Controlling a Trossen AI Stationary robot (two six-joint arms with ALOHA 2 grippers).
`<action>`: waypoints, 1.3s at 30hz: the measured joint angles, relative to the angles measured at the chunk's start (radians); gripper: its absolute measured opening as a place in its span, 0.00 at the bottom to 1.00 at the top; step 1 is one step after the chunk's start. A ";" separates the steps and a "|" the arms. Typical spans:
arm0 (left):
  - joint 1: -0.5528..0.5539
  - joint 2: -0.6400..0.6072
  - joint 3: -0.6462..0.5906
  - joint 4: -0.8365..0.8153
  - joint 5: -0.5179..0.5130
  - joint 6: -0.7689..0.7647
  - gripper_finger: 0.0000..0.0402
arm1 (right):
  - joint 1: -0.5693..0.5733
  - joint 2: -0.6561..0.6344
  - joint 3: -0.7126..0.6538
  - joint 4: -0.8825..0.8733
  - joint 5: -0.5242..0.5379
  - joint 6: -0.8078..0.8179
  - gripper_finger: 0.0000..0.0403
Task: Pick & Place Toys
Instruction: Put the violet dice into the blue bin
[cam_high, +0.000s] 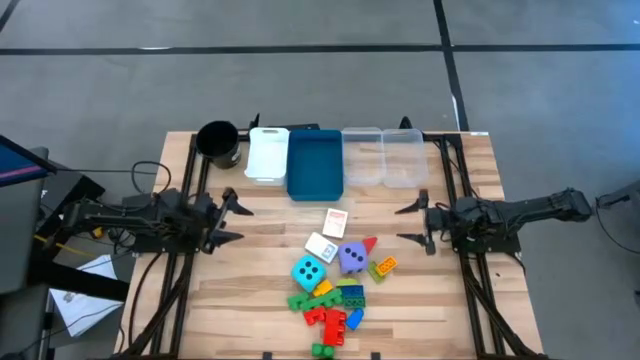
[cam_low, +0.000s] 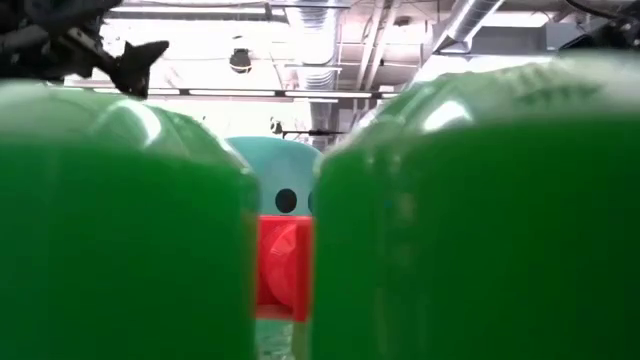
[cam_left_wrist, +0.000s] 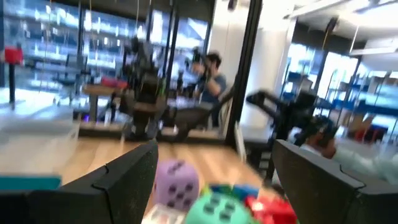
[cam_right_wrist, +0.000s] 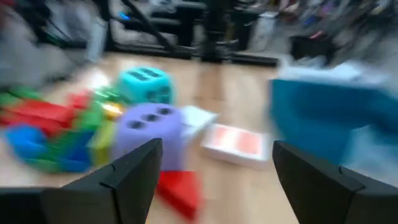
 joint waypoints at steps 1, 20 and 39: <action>0.000 0.000 0.000 0.022 0.000 -0.001 0.77 | -0.004 0.000 0.002 0.002 0.021 -0.023 0.74; 0.000 0.127 0.000 0.087 -0.308 0.086 0.77 | -0.016 0.004 0.009 0.241 0.097 0.417 0.74; 0.000 0.321 0.000 0.248 -0.308 0.080 0.77 | 0.058 0.128 0.012 0.447 0.023 0.391 0.74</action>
